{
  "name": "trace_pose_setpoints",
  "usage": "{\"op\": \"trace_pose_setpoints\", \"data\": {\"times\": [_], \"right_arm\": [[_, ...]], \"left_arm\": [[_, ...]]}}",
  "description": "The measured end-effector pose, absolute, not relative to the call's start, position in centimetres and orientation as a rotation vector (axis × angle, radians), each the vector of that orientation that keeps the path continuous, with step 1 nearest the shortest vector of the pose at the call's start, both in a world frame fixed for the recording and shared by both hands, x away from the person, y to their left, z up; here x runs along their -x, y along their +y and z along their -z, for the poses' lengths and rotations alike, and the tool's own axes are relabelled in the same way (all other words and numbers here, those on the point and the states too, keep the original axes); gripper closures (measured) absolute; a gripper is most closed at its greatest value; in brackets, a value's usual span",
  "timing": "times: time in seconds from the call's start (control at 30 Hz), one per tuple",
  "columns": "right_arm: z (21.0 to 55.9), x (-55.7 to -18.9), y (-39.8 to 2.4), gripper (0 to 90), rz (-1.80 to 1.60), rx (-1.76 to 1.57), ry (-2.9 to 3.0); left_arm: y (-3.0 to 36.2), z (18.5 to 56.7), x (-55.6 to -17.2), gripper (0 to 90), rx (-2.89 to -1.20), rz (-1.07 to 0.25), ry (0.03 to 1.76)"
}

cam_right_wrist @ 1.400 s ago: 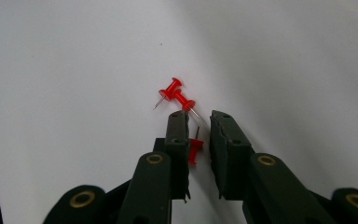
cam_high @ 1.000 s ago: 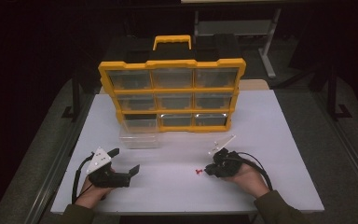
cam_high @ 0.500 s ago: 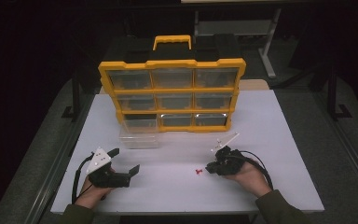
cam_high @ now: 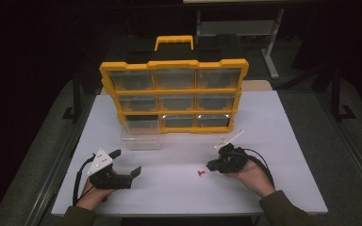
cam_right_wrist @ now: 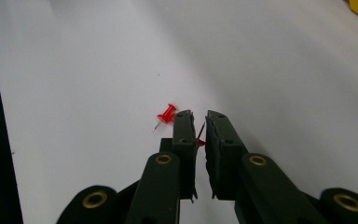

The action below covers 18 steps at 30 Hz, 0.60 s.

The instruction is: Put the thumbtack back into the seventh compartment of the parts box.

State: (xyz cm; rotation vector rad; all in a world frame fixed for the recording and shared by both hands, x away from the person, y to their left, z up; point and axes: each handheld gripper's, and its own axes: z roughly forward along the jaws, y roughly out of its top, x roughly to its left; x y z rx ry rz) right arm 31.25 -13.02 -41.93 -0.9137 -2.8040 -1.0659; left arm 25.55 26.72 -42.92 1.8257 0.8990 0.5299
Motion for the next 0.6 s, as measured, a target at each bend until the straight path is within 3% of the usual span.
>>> {"op": "trace_pose_setpoints", "data": {"times": [0.6], "right_arm": [[40.7,-32.0,-11.7,81.7,1.119,0.86,-2.791]], "left_arm": [[26.5,43.0,-25.6,0.0,-1.805,-0.521,0.906]]}}
